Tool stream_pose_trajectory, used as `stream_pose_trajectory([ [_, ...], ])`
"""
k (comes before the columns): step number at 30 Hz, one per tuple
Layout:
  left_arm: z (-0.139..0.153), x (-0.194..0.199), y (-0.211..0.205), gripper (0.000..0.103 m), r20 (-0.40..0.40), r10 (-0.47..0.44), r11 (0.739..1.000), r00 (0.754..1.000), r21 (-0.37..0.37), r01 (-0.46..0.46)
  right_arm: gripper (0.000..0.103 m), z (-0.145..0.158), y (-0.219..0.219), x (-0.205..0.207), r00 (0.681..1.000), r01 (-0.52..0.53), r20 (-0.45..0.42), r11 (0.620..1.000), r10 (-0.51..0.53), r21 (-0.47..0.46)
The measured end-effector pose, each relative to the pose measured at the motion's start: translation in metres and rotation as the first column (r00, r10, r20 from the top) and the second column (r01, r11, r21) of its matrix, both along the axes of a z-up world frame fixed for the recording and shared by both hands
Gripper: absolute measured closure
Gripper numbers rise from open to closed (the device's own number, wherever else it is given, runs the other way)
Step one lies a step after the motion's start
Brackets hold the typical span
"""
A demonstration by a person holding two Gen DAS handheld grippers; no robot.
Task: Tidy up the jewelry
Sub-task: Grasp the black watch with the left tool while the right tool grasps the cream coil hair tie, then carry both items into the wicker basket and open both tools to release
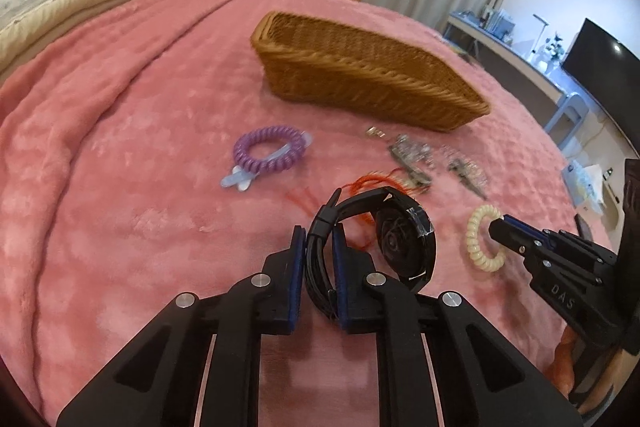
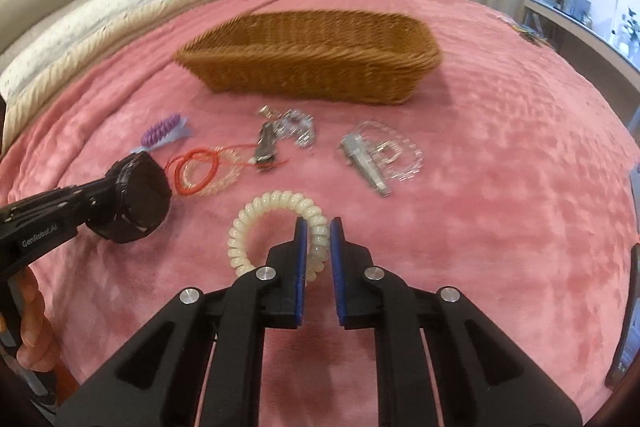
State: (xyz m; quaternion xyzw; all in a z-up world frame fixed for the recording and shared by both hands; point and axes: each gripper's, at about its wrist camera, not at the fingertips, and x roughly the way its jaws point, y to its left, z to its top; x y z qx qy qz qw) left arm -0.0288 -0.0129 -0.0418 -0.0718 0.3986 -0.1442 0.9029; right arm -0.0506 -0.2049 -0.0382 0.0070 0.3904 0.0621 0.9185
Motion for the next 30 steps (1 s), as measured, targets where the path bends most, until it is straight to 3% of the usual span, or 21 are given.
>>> stream_pose_trajectory([
  [5, 0.022, -0.005, -0.007, 0.091, 0.061, -0.011, 1.0, 0.998, -0.01, 0.012, 0.093, 0.019, -0.01, 0.001, 0.999, 0.005, 0.045, 1.0, -0.006, 0.021],
  [10, 0.056, 0.009, -0.008, 0.091, 0.129, -0.004, 1.0, 0.992, -0.017, 0.006, 0.093, 0.061, -0.015, 0.011, 0.991, 0.003, 0.134, 1.0, -0.004, 0.01],
  [15, 0.091, 0.049, -0.012, 0.091, 0.195, 0.008, 1.0, 0.981, -0.015, -0.006, 0.093, 0.101, -0.017, 0.051, 0.974, 0.017, 0.228, 1.0, -0.014, -0.013],
  [18, 0.098, 0.086, -0.017, 0.091, 0.201, 0.014, 1.0, 0.979, -0.015, -0.011, 0.093, 0.11, -0.021, 0.086, 0.975, 0.024, 0.223, 1.0, -0.026, 0.011],
  [25, 0.072, 0.164, -0.039, 0.091, 0.133, 0.014, 0.999, 0.991, 0.037, -0.019, 0.093, 0.077, -0.023, 0.181, 0.994, 0.035, 0.104, 0.999, -0.039, 0.039],
  [30, 0.042, 0.191, -0.05, 0.091, 0.045, 0.011, 0.997, 0.999, 0.08, -0.014, 0.093, 0.044, -0.022, 0.208, 0.999, 0.049, 0.011, 0.999, -0.049, 0.016],
])
